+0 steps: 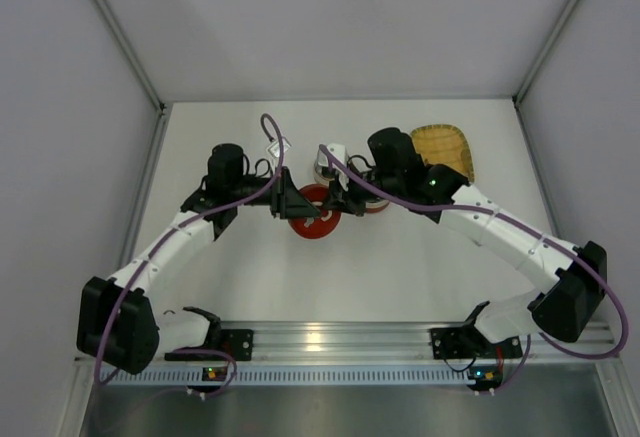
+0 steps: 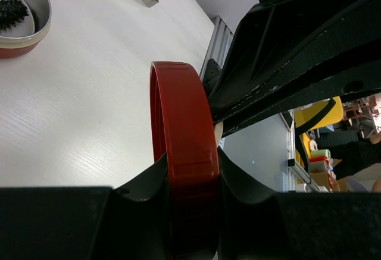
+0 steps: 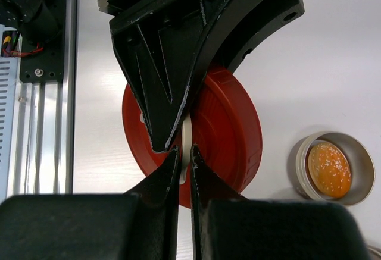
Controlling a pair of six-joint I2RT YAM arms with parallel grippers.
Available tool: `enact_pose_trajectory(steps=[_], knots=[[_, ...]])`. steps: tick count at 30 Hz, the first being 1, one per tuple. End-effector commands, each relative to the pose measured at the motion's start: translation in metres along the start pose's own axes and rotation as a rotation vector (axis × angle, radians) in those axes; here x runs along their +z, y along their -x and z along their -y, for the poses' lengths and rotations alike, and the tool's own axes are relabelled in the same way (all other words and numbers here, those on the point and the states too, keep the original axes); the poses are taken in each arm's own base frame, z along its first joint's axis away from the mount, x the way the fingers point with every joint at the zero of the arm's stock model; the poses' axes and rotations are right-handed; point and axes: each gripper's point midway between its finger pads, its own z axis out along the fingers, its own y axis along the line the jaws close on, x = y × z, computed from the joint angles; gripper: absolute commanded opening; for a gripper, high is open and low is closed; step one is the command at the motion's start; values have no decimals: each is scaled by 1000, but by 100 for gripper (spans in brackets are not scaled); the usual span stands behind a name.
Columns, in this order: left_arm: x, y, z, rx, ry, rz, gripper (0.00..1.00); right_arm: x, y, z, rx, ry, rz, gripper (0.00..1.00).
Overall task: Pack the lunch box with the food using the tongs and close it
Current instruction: Pick up the box lid from the center of the board.
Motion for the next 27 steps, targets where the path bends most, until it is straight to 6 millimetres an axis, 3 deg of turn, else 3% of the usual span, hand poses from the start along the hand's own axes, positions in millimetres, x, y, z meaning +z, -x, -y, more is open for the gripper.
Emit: enact_pose_trajectory(steps=[1, 20, 24, 27], knots=[[-12, 55, 31, 216, -40, 168, 0, 3, -38, -46, 124, 181, -103, 3], [-15, 57, 40, 226, -76, 190, 0, 3, -53, -52, 183, 261, -131, 11], [-14, 59, 40, 220, -77, 199, 0, 4, -56, -51, 189, 259, -145, 0], [-14, 59, 39, 217, -77, 201, 0, 4, -56, -49, 199, 252, -149, 0]])
